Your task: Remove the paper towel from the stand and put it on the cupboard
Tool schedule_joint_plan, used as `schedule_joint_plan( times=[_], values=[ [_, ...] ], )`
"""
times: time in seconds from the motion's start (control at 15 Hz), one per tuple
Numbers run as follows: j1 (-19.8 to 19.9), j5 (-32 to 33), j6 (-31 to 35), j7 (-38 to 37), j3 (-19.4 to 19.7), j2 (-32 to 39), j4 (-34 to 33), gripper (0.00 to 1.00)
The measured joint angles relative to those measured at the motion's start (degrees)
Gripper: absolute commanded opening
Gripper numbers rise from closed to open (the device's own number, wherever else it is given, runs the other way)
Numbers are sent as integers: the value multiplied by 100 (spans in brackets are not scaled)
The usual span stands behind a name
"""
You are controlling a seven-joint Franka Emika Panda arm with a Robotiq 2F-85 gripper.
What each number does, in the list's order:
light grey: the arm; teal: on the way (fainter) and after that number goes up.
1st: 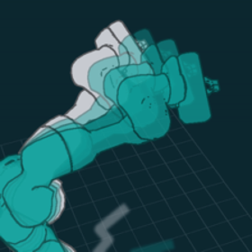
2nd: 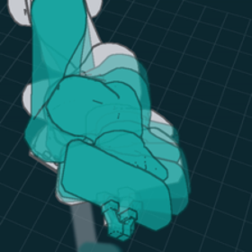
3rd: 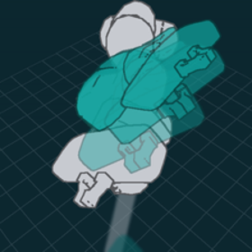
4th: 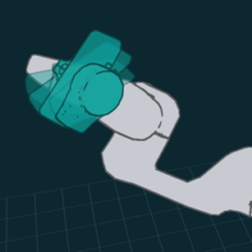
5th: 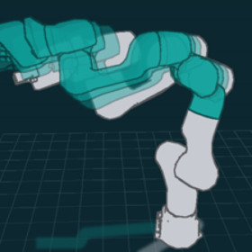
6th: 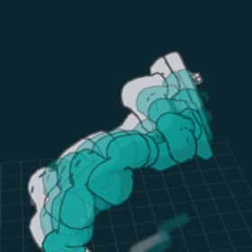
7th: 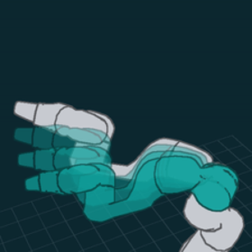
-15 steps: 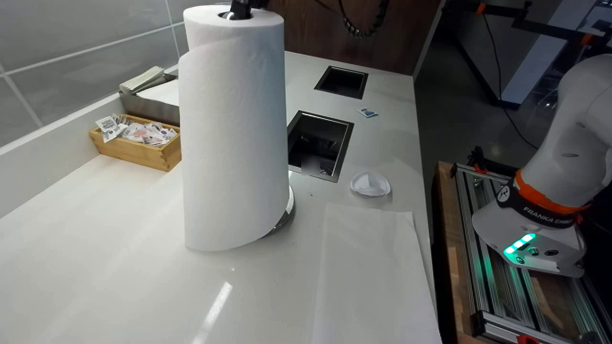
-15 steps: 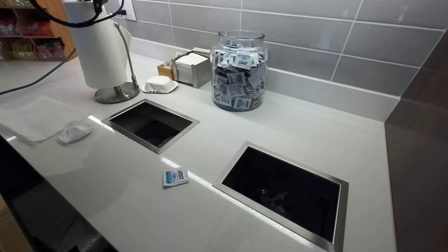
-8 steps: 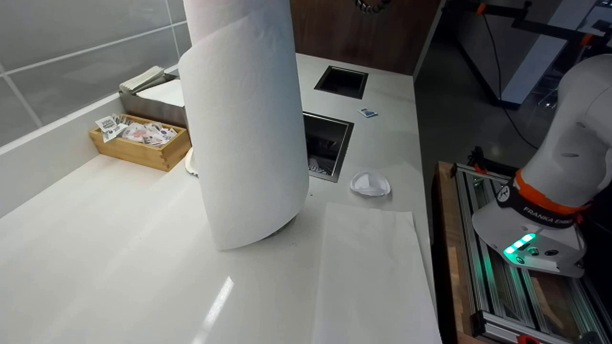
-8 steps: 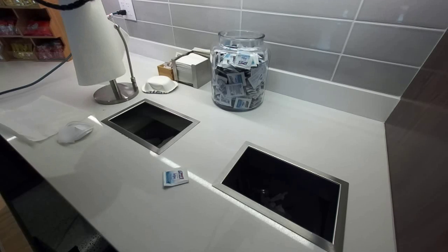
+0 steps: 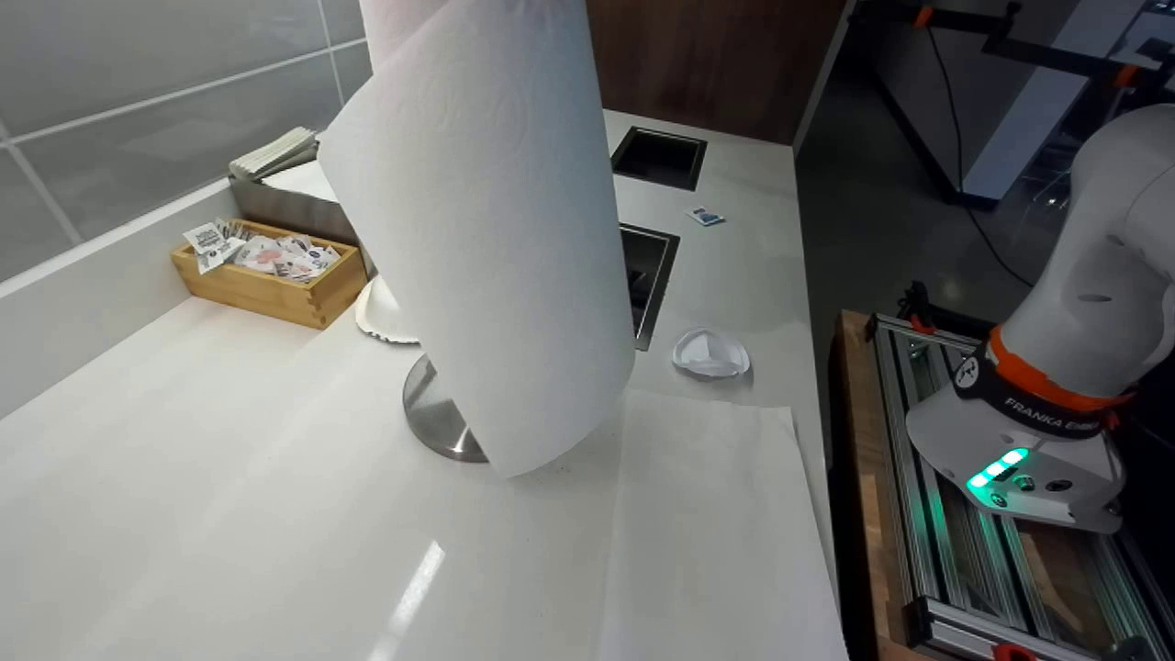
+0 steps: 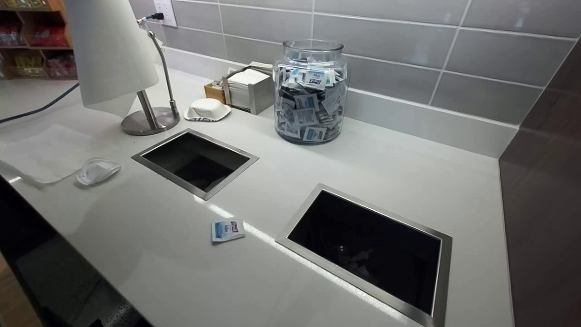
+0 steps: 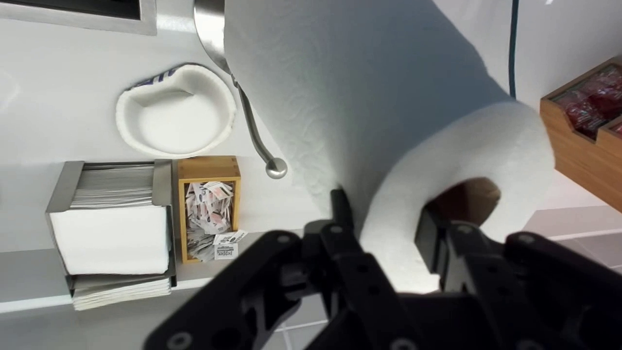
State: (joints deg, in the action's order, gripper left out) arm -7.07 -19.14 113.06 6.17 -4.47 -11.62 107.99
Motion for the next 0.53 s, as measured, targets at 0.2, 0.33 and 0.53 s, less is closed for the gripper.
schedule_joint_plan(
  times=[0.2, 0.33, 0.53],
  values=[
    [0, 201, 0, -198, -52, -224, -11, 11],
    [-1, 290, 0, -274, -96, -356, -25, 11],
    [-2, 366, 0, -380, -156, -501, -50, 11]
  ],
)
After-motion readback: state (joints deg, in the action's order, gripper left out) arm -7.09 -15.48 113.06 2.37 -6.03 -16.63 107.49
